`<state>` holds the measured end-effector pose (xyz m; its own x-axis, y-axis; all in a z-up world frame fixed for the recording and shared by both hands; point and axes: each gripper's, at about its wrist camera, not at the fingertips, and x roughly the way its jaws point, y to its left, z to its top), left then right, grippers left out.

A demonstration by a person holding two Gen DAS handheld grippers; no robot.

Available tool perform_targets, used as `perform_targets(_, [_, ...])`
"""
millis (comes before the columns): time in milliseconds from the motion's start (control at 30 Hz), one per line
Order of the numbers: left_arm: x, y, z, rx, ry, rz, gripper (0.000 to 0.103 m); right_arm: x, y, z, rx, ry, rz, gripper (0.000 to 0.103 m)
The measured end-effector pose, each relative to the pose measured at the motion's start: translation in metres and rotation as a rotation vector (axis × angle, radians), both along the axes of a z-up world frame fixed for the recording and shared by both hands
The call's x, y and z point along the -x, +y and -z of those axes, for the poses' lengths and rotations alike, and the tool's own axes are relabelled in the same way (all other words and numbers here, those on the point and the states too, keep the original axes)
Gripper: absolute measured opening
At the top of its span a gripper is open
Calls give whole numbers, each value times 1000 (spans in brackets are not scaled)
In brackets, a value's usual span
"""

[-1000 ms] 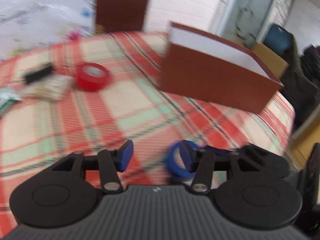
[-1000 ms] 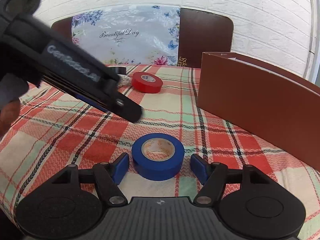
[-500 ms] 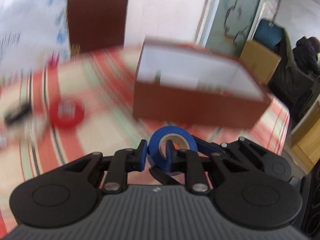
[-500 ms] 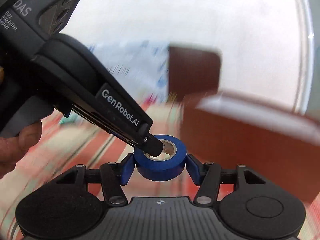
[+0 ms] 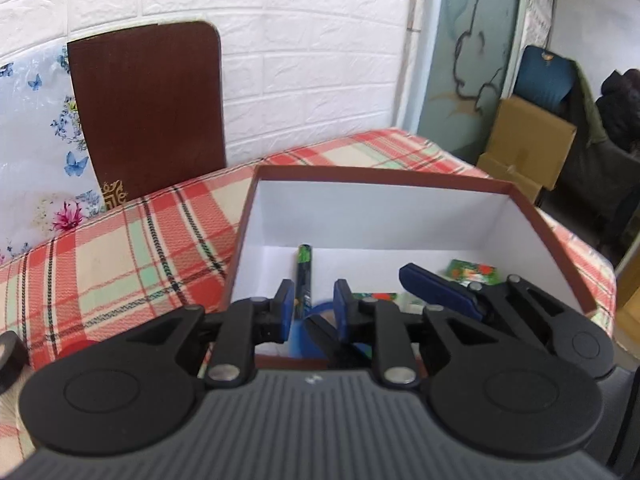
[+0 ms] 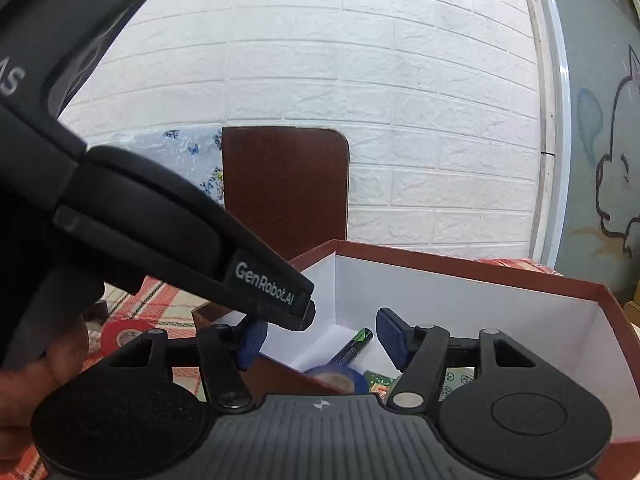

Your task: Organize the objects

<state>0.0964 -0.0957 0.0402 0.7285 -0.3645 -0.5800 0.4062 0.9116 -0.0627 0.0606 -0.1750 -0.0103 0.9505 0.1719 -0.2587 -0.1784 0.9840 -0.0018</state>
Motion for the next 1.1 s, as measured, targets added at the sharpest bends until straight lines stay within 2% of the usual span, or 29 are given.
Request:
perform_targets(133, [26,17,-8,38,-32,6,24,27,0,3,-41,-39,22,61])
perform_targets(267, [52,46,-7,69,-52,-48,25,66,8,12,-40,-69,8,64])
perform_targets(367, [64,67,7,37,-23,-123,26,81,21,22,-22,-3,-42,64])
perform_targets(500, [70,93,39,-47,55,-241,26,84,40,38,-20,154,-103,64])
perform_targets(633, [77,129,58,-44,113,-336,26,90,54,48,-29,250,-138,64])
perform_targets(1033, [87,207,81,-60,85,-551,27,78,98,61,54,312,-202,64])
perform_targets(1100, [90,222,87,-59,67,-585,31,78,108,62,78,315,-227,64])
